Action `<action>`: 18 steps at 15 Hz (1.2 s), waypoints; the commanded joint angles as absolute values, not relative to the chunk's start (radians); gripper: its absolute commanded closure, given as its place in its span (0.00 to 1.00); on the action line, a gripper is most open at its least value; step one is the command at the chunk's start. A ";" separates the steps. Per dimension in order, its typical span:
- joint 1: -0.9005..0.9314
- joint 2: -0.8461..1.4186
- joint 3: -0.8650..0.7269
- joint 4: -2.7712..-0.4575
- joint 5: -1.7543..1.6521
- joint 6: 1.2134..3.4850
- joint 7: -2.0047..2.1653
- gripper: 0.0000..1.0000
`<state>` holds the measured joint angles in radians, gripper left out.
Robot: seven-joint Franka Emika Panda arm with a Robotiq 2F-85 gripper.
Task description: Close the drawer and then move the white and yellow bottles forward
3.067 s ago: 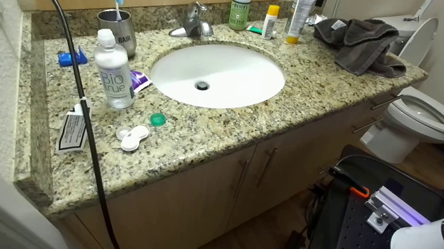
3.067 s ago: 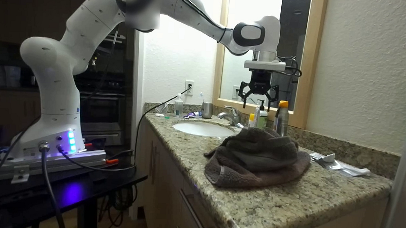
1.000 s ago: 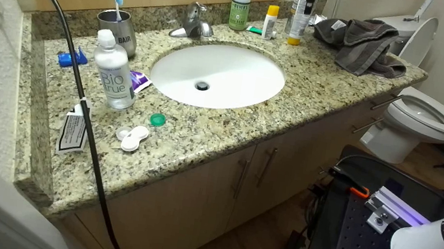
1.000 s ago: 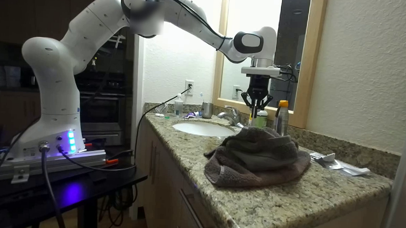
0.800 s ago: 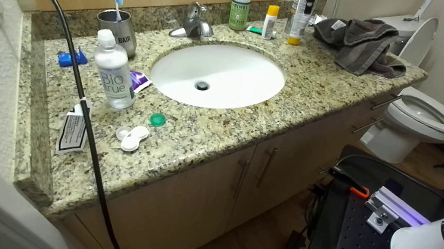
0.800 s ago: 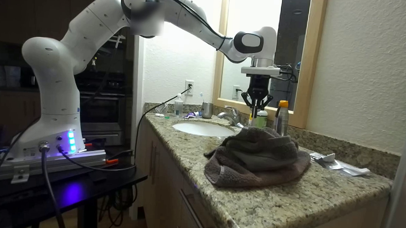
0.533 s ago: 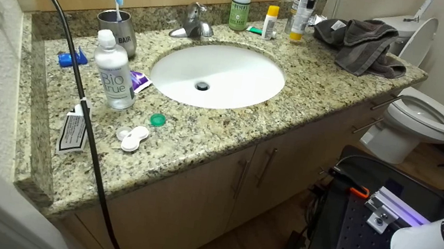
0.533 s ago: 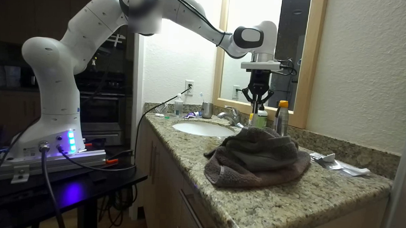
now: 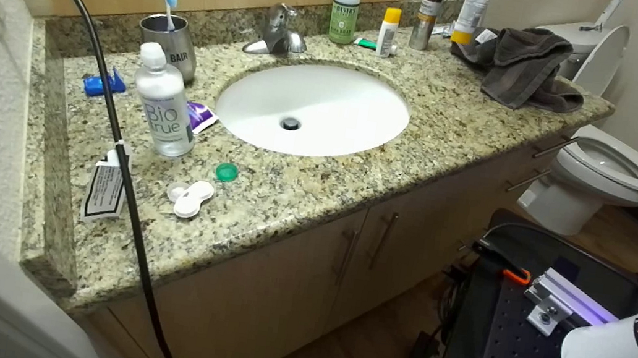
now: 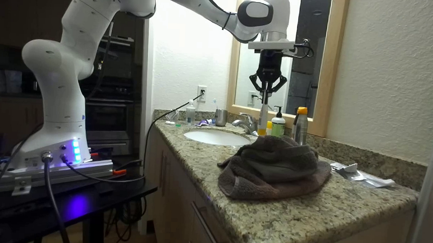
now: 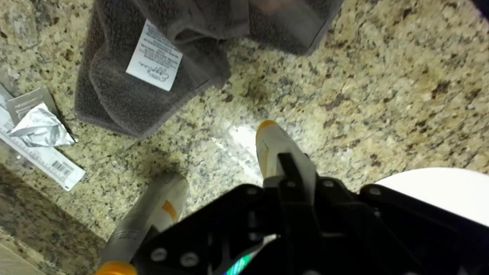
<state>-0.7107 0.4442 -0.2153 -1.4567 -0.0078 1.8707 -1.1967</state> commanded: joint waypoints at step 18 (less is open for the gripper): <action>-0.577 0.125 -0.311 -2.056 -0.290 2.036 -1.356 0.99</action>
<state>-0.6071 0.1945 -0.2740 -1.9325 -0.2471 1.9789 -1.3362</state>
